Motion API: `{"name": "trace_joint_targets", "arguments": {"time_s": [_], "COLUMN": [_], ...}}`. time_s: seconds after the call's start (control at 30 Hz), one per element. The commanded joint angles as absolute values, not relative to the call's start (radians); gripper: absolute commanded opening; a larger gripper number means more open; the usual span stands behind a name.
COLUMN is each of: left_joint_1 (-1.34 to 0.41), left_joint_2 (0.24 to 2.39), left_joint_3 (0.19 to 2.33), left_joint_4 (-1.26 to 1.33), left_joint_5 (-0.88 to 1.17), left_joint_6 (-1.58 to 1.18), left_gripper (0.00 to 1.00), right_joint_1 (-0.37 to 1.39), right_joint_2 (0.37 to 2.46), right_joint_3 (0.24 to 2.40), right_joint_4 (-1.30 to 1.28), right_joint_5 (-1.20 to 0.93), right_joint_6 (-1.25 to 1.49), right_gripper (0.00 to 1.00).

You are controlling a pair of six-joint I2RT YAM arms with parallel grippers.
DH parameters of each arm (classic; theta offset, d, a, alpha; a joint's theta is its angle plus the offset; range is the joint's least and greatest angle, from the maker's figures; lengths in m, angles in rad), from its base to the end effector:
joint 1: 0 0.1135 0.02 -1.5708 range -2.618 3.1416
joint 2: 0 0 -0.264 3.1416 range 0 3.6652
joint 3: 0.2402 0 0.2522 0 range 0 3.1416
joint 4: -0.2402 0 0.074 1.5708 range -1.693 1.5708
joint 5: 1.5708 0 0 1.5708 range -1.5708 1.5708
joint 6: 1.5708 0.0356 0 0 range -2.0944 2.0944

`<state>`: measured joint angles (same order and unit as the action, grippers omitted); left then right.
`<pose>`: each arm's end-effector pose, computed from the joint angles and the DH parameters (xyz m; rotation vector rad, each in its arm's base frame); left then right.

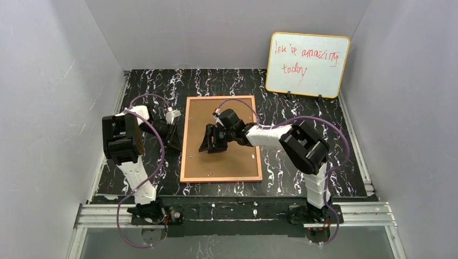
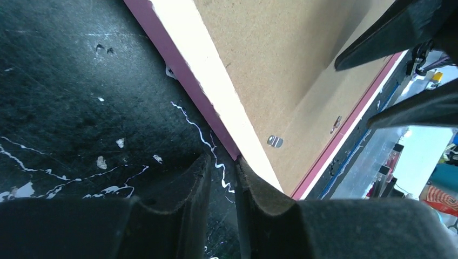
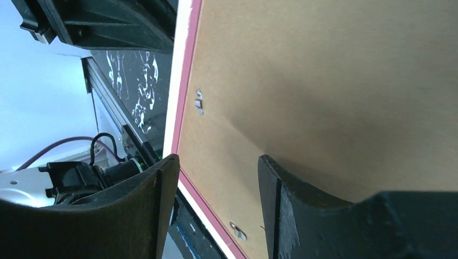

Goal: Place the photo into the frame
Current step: Place the photo frame item in the photo frame.

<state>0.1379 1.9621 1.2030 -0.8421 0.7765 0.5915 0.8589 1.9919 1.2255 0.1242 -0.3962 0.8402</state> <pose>0.3369 0.0216 0.1331 0.5911 2.6360 -1.0469 0.2715 0.3357 0.1638 -0.2755 2.5053 1.2755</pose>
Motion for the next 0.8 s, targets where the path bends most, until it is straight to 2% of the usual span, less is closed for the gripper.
{"name": "trace_joint_targets", "arguments": {"time_s": [0.0,0.07,0.13,0.23,0.4,0.77], "left_joint_1": [0.139,0.145,0.154,0.159,0.157,0.15], "left_joint_2": [1.975,1.972,1.97,1.972,2.005,2.039], "left_joint_3": [1.202,1.215,1.232,1.25,1.246,1.189], "left_joint_4": [-0.918,-0.951,-1.018,-1.101,-1.108,-0.985], "left_joint_5": [0.837,0.85,0.88,0.896,0.927,0.893], "left_joint_6": [0.619,0.647,0.722,0.802,0.802,0.698], "left_gripper": [0.21,0.26,0.39,0.45,0.43,0.31], "right_joint_1": [0.889,0.902,0.913,0.924,0.931,0.962], "right_joint_2": [2.016,2.034,2.054,2.073,2.098,2.137], "right_joint_3": [1.289,1.3,1.31,1.327,1.347,1.368], "right_joint_4": [0.198,0.203,0.206,0.199,0.196,0.192], "right_joint_5": [-0.406,-0.414,-0.416,-0.409,-0.413,-0.426], "right_joint_6": [0.85,0.856,0.858,0.854,0.853,0.856], "right_gripper": [0.62,0.61,0.6,0.59,0.59,0.57]}}
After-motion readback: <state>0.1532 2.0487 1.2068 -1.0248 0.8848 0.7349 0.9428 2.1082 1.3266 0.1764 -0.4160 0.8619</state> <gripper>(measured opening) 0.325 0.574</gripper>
